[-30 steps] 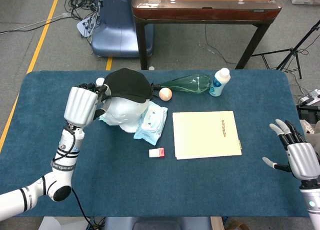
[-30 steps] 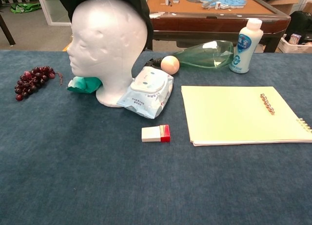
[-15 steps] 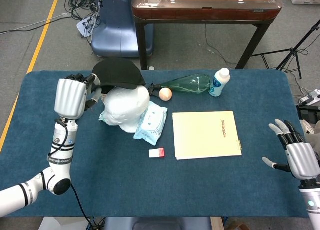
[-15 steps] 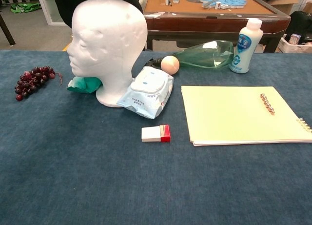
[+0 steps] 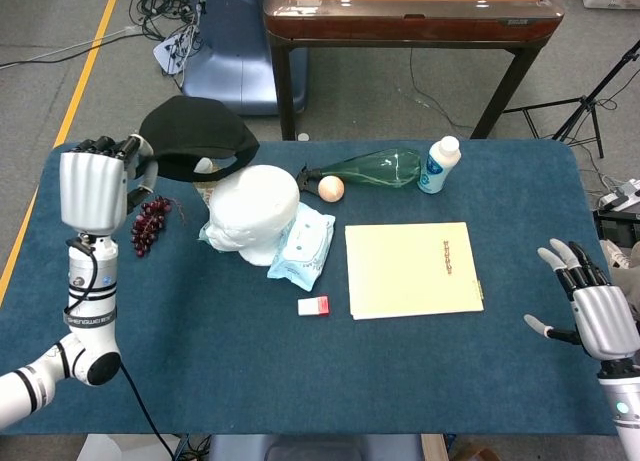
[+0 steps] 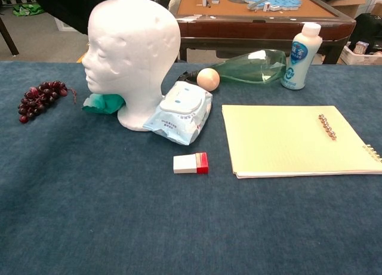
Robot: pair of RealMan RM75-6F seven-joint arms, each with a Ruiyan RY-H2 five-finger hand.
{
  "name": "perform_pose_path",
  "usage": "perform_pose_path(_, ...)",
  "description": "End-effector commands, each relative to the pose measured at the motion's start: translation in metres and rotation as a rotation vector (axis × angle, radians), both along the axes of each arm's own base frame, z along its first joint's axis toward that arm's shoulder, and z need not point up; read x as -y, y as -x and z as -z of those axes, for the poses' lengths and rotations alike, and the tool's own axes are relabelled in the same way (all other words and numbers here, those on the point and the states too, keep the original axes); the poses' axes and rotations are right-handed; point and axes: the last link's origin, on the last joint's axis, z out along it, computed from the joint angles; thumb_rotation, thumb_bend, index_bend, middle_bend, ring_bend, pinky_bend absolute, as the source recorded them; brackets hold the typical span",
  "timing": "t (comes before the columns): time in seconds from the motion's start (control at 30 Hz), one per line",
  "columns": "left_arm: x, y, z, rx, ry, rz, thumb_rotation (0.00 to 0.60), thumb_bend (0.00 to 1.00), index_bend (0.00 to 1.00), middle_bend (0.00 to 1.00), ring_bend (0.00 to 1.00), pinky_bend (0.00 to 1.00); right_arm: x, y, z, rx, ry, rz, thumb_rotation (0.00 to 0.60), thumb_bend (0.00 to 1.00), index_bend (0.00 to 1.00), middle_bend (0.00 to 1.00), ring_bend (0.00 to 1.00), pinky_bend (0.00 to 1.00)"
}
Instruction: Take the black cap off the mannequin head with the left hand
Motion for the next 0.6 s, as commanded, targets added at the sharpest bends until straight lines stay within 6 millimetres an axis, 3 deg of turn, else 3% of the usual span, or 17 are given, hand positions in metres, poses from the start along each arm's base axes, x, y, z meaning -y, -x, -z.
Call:
perform_pose_path(0.03,0.003,0.016,-0.008,-0.016,-0.032,-0.03,0.6,0.6,0.62,0.78,0.65,0.72,0.0,0.0,0.001,-0.003,-0.001,0.0,0.6,0.0,0.11,0.09,0.02,0.19)
perform_pose_path(0.33,0.038,0.064,-0.022,-0.061,-0.076,-0.068,0.6,0.6,0.62,0.78,0.65,0.72,0.001,-0.001,0.003,-0.013,-0.007,0.005,0.6,0.0,0.11,0.09,0.02,0.19)
perform_pose_path(0.6,0.075,0.099,-0.009,-0.106,-0.053,-0.077,0.6,0.6,0.62,0.78,0.65,0.72,0.002,-0.001,0.007,-0.025,-0.015,0.007,0.6,0.0,0.11,0.09,0.02,0.19)
